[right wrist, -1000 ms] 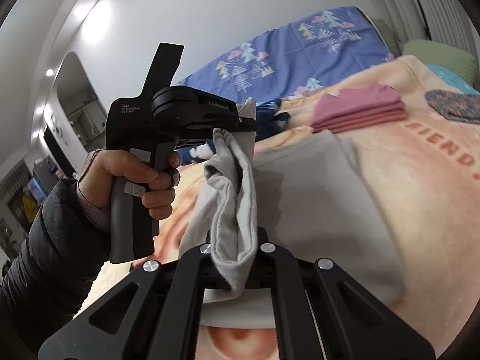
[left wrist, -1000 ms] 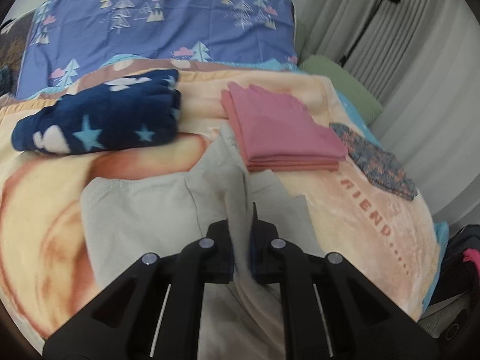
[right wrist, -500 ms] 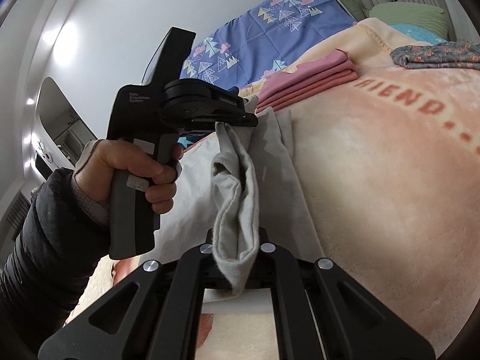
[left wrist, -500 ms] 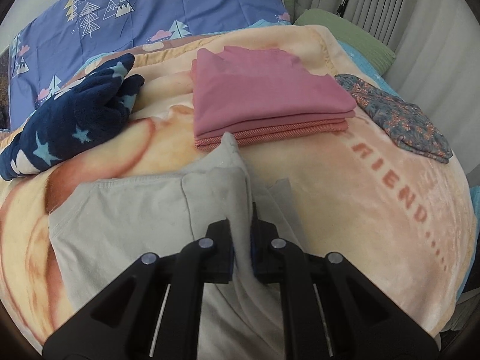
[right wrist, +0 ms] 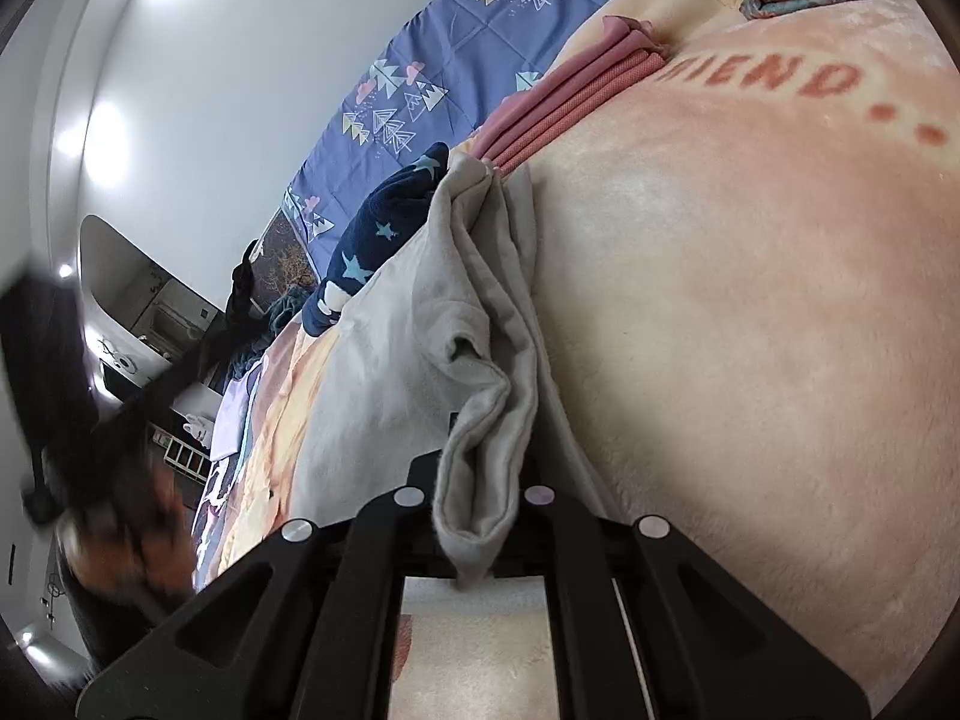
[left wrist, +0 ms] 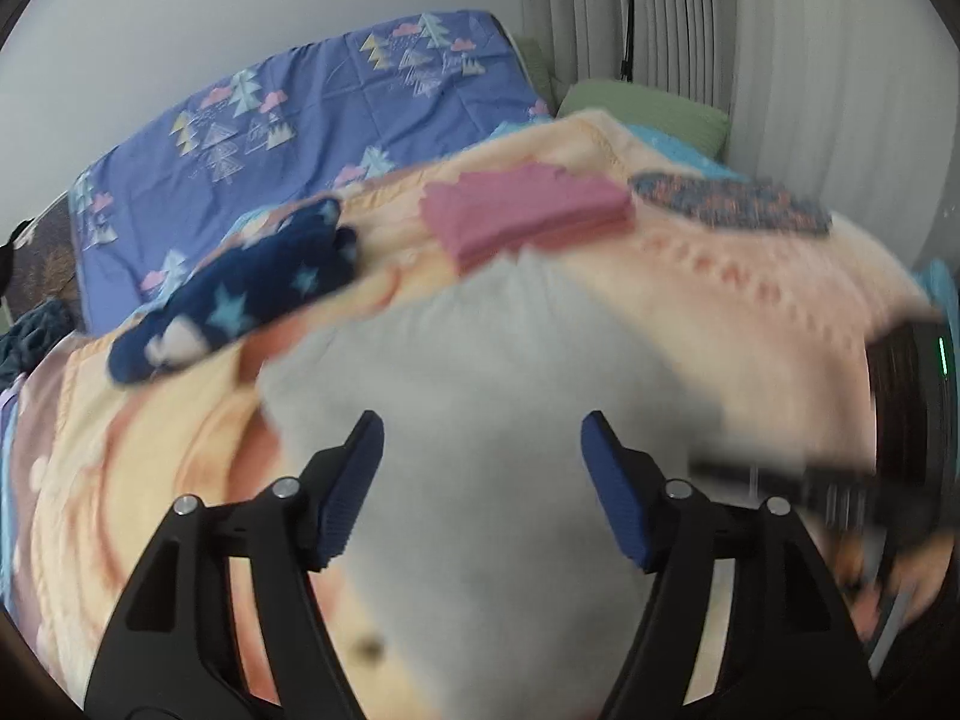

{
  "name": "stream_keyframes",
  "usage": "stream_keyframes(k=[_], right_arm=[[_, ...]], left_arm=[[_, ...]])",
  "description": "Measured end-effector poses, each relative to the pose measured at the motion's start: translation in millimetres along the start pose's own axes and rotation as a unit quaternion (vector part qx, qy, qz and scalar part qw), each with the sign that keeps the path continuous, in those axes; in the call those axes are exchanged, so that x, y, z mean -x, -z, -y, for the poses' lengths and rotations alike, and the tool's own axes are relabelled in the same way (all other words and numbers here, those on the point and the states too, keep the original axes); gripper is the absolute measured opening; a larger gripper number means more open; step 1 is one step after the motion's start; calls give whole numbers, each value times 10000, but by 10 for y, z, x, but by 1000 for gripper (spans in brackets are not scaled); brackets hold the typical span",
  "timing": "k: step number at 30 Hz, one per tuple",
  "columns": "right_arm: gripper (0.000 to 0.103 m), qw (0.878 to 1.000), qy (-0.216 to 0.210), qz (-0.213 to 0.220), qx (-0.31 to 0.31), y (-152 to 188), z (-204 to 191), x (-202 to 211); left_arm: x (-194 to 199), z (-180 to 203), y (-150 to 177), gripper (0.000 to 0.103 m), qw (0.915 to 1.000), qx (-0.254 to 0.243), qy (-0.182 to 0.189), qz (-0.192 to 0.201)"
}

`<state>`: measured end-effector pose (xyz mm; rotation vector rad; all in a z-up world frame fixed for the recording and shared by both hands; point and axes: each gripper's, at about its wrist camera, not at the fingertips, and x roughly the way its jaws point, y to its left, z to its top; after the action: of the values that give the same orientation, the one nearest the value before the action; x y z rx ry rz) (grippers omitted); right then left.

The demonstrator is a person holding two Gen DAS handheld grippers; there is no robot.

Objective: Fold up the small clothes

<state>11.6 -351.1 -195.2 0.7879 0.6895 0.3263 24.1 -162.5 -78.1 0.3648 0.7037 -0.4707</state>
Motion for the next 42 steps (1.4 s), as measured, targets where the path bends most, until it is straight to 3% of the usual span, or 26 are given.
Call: stream_keyframes(k=[4, 7, 10, 15, 18, 21, 25, 28, 32, 36, 39, 42], right_arm=[[4, 10000, 22, -9, -4, -10, 10, 5], [4, 10000, 45, 9, -5, -11, -1, 8], [4, 10000, 63, 32, -20, 7, -22, 20], [4, 9980, -432, -29, -454, -110, -80, 86], [4, 9983, -394, 39, -424, -164, -125, 150], [4, 9987, -298, -31, -407, -134, -79, 136], [4, 9978, -67, -337, -569, -11, 107, 33], [4, 9966, -115, -411, -701, 15, 154, 24], [4, 9999, -87, -50, -78, -72, -159, 227], [4, 9989, 351, -308, -81, -49, -64, 131], [4, 9983, 385, -406, -171, 55, 63, 42], [7, 9986, 432, -304, 18, 38, 0, 93]], left_arm=[[214, 103, 752, 73, 9979, -166, -408, -482], [289, 116, 1048, 74, 9972, -32, -413, -630], [302, 97, 1134, 74, 9975, 100, -350, -611], [217, 99, 1057, 74, 9976, 238, -514, -407], [151, 142, 1057, 74, 9926, -9, -1169, -341], [134, 76, 1144, 76, 9877, -57, -1501, -426], [209, -91, 1227, 77, 9901, 331, -1286, -459], [223, -90, 1229, 75, 9901, 311, -1288, -454], [249, -53, 1229, 66, 9925, 240, -1114, -452], [198, -104, 1279, 63, 9939, 430, -865, -536], [190, -122, 1300, 58, 9945, 503, -725, -562], [225, -97, 1287, 44, 9960, 478, -535, -535]])
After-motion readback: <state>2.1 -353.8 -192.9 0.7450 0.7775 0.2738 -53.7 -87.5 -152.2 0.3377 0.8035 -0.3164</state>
